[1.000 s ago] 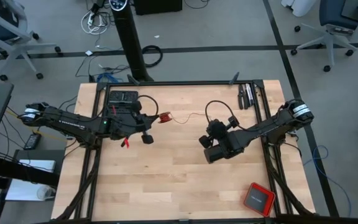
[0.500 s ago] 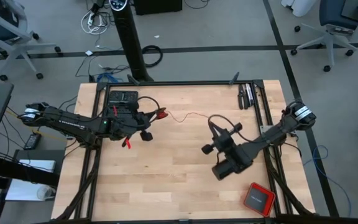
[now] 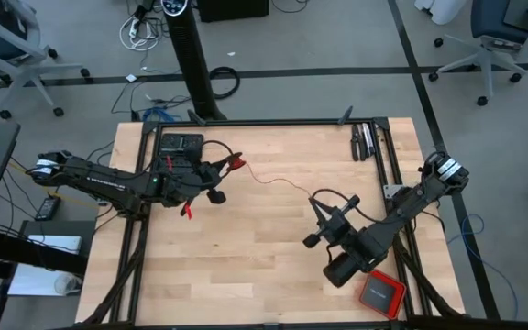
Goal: Coil cords
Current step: Uncoil the red wire from the spool
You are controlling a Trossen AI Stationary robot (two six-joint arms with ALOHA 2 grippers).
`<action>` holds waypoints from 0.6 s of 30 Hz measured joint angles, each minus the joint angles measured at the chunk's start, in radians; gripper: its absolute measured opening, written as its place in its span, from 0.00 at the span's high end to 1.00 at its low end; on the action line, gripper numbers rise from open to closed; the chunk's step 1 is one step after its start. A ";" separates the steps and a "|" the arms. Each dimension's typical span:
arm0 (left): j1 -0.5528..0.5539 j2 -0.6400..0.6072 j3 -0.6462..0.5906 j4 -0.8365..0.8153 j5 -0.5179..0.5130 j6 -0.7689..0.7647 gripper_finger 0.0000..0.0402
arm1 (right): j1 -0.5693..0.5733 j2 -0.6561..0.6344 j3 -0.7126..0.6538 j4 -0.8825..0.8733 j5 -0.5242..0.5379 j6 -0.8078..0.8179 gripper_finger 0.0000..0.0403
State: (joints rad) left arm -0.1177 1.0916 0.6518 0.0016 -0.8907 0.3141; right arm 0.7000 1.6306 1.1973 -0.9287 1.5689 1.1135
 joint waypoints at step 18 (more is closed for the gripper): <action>0.000 0.000 0.000 0.145 -0.136 -0.064 1.00 | -0.088 0.000 0.000 1.041 -0.865 -1.069 1.00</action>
State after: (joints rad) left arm -0.1173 1.0916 0.6521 0.1467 -1.0264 0.2504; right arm 0.6122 1.6306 1.1973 0.1125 0.7042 0.0448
